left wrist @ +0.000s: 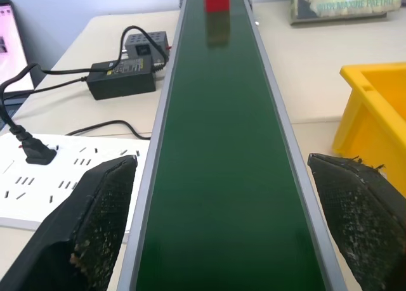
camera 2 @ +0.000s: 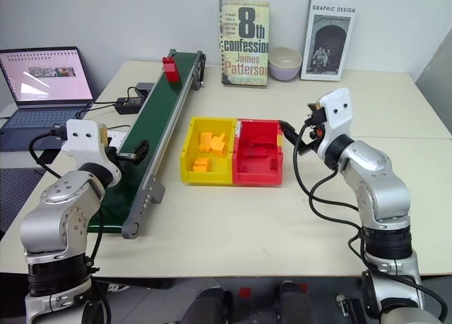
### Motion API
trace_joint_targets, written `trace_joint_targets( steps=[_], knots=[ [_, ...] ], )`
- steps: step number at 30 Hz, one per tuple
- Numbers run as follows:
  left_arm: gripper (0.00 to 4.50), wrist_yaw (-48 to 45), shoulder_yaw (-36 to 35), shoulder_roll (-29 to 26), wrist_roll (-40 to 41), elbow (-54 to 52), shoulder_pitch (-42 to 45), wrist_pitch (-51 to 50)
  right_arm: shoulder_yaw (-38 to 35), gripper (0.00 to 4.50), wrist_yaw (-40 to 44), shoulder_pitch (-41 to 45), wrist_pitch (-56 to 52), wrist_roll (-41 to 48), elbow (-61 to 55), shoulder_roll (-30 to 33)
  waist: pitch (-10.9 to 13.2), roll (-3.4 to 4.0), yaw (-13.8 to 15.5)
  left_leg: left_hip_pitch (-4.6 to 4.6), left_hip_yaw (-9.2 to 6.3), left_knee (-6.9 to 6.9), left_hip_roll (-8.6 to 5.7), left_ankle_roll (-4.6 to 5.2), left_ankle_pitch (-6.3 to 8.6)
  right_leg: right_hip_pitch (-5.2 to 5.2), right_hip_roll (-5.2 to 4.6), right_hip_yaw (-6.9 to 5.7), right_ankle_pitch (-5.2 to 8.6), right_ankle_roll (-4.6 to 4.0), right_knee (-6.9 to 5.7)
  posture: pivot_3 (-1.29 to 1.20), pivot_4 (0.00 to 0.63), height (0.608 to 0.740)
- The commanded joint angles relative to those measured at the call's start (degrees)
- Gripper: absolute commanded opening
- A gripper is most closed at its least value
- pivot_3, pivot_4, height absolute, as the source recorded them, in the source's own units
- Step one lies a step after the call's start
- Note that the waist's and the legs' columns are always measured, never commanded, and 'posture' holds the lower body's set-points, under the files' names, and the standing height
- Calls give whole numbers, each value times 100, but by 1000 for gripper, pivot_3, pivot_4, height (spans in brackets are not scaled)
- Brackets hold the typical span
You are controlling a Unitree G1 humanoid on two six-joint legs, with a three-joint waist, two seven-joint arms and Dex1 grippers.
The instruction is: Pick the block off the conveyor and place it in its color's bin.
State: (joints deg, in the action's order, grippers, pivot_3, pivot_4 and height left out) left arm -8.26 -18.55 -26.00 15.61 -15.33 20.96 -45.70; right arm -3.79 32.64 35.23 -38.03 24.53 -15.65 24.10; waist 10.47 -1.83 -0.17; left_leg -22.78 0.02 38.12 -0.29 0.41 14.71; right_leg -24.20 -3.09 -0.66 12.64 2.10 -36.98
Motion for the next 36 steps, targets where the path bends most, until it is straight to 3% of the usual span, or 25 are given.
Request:
trace_joint_targets(
  steps=[1,5,9,36],
  knots=[
    [4494,186,25,128,-106,-81,149,231,175,4500,902,240,-121,767,-439,116,0,0,2,0,-1,0,0,0,0,0,0,-1,0,0,0,0,150,740],
    [4494,268,21,202,-146,38,286,341,348,4500,1458,395,-389,1271,-502,243,0,0,8,-3,-5,0,-2,0,0,1,-3,-3,0,-1,2,0,150,740],
    [4494,307,98,269,-166,106,340,398,548,4500,1688,451,-260,1176,-410,360,0,0,7,-2,-2,1,-3,0,0,1,-7,-1,-1,-1,2,0,150,740],
    [4494,359,405,476,-499,1717,1138,1337,612,4500,1435,251,-189,913,-739,717,-1,-1,19,-4,-3,1,-3,0,0,-1,-9,-2,-1,-2,2,0,150,740]
  ],
)
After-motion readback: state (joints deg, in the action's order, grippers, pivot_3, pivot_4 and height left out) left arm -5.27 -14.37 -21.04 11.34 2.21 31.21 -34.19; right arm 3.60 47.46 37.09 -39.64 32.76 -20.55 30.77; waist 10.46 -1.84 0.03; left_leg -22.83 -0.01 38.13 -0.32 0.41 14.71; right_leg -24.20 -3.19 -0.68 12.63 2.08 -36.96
